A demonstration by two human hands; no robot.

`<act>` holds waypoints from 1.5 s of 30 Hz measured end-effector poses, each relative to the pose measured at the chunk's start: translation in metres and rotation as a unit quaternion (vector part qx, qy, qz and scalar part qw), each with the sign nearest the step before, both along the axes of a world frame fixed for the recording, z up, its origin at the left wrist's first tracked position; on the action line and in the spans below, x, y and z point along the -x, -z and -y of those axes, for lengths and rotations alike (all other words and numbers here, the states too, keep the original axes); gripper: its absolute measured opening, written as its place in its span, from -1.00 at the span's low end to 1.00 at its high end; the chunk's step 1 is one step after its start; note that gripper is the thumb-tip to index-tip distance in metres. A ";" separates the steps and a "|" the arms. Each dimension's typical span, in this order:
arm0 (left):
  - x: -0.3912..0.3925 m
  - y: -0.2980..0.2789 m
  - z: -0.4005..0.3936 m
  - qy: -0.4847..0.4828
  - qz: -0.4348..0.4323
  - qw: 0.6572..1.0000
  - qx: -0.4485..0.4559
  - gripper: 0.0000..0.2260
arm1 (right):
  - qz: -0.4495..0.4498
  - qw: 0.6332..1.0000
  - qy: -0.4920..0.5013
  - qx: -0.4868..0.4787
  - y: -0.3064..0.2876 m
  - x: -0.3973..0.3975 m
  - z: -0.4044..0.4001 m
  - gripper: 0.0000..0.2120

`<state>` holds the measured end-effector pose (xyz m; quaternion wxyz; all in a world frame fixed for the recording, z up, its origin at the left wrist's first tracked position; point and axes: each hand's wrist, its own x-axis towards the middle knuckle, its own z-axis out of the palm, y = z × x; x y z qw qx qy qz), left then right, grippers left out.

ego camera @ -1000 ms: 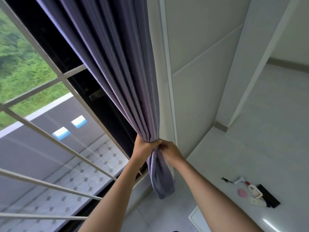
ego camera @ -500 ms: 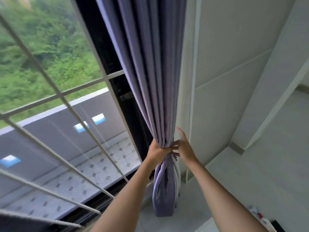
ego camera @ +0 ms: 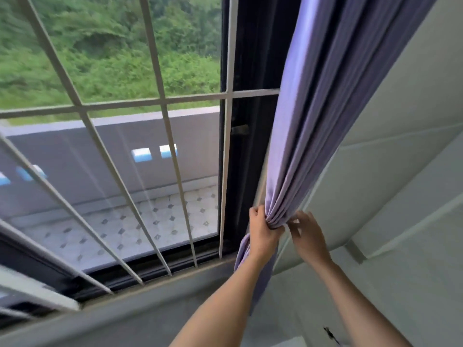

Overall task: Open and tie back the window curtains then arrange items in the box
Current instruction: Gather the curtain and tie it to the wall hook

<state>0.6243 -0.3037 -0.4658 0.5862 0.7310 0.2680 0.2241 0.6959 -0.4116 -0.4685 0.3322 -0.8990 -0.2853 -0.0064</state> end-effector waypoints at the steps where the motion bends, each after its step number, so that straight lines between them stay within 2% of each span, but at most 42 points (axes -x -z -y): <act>1: 0.000 0.000 0.003 -0.009 -0.003 1.000 0.003 -0.77 | 0.031 0.999 -0.013 0.007 0.002 0.000 0.004 -0.98; 5: -0.003 0.003 0.008 -0.063 -0.043 0.997 0.011 -0.81 | 0.047 0.997 -0.037 -0.039 -0.006 -0.008 0.010 -0.94; 8: -0.006 0.006 0.006 -0.060 -0.020 0.998 0.031 -0.83 | -0.072 0.996 -0.014 -0.048 -0.021 -0.015 0.009 -0.87; 9: -0.006 0.007 0.004 -0.053 -0.016 0.998 0.026 -0.82 | -0.085 0.995 -0.019 -0.045 -0.024 -0.018 0.009 -0.85; 11: -0.004 0.003 0.003 -0.036 -0.010 0.999 0.009 -0.77 | -0.041 0.997 -0.065 -0.025 -0.026 -0.025 0.010 -0.74; 13: -0.003 0.004 0.001 -0.022 -0.003 1.000 0.006 -0.70 | -0.037 0.994 -0.106 -0.010 -0.029 -0.033 0.011 -0.64; 15: -0.002 0.003 0.001 -0.021 0.000 1.000 0.019 -0.63 | -0.009 0.995 -0.097 0.006 -0.035 -0.047 0.014 -0.63; 18: -0.004 -0.002 0.007 -0.026 0.017 0.999 0.017 -0.67 | 0.173 0.983 -0.020 0.050 -0.054 -0.061 0.008 -0.71; 20: -0.007 -0.005 0.012 -0.040 0.020 0.999 0.006 -0.72 | 0.300 0.948 -0.035 0.101 -0.067 -0.057 0.000 -0.84; 21: -0.008 -0.005 0.012 -0.050 0.021 0.999 0.004 -0.74 | 0.331 0.933 -0.056 0.133 -0.068 -0.055 -0.001 -0.87; 23: -0.009 -0.003 0.009 -0.066 0.029 0.997 -0.009 -0.78 | 0.312 0.929 -0.090 0.179 -0.054 -0.052 0.003 -0.85; 26: -0.005 0.003 0.002 -0.055 0.002 0.997 -0.047 -0.84 | 0.242 0.945 -0.076 0.208 -0.033 -0.042 0.019 -0.72; 28: -0.004 0.009 0.002 -0.054 -0.022 0.994 -0.090 -0.83 | 0.275 0.931 -0.076 0.227 -0.030 -0.038 0.022 -0.70; 30: -0.006 0.014 0.004 -0.052 -0.026 0.992 -0.113 -0.77 | 0.331 0.911 -0.068 0.235 -0.031 -0.039 0.024 -0.82; 33: -0.006 0.010 0.005 -0.047 -0.010 0.997 -0.060 -0.68 | 0.369 0.899 -0.107 0.210 -0.034 -0.041 0.027 -0.84; 35: -0.006 0.007 0.002 -0.034 -0.008 0.998 -0.055 -0.66 | 0.350 0.907 -0.115 0.202 -0.034 -0.039 0.030 -0.74; 42: 0.001 0.001 -0.006 0.004 -0.011 0.997 -0.078 -0.65 | 0.331 0.918 -0.028 0.218 -0.010 -0.023 0.054 -0.65; 45: 0.004 -0.003 -0.002 0.018 -0.003 0.997 -0.070 -0.74 | 0.327 0.921 0.019 0.211 -0.010 -0.010 0.081 -0.64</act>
